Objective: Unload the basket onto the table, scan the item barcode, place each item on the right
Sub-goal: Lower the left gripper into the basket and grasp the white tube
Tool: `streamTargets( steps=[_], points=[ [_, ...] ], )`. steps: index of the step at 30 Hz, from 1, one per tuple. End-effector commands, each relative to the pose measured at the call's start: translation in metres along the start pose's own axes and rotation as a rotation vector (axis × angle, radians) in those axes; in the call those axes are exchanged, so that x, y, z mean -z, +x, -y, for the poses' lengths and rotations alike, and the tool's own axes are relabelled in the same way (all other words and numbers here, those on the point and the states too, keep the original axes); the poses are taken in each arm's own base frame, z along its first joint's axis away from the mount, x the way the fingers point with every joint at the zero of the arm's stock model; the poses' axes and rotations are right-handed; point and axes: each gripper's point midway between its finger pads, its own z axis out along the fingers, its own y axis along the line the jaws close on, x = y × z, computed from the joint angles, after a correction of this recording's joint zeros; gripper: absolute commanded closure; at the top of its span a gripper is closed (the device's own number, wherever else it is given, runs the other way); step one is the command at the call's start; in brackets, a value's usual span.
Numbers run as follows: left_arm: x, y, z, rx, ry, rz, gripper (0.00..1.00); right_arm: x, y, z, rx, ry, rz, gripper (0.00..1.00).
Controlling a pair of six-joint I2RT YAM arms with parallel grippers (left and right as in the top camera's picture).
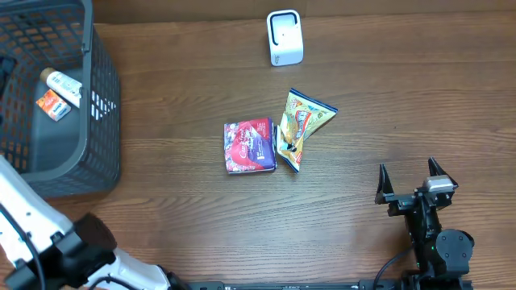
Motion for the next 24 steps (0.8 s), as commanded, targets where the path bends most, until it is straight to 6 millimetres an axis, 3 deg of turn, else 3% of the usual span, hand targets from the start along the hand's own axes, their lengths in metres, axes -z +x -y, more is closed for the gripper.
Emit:
streamTargets(
  steps=[1,6,12,20,24],
  points=[
    [-0.047,0.0,-0.006,0.023,-0.097,-0.017,0.0,0.0,0.002,0.001,-0.004,0.006,0.004,0.0],
    [-0.089,0.002,0.009,-0.017,-0.088,-0.034,0.0,0.0,0.002,0.001,-0.004,0.006,0.004,0.0],
    [-0.112,0.0,0.008,-0.119,-0.25,0.068,0.0,0.0,0.002,0.001,-0.004,0.006,0.004,0.0],
    [-0.188,0.035,0.003,-0.205,-0.298,-0.072,0.0,0.0,0.002,0.001,-0.004,0.006,0.004,0.0],
    [-0.207,0.042,0.008,-0.276,-0.274,-0.101,0.0,0.0,0.002,0.001,-0.004,0.006,0.004,0.0]
  ],
)
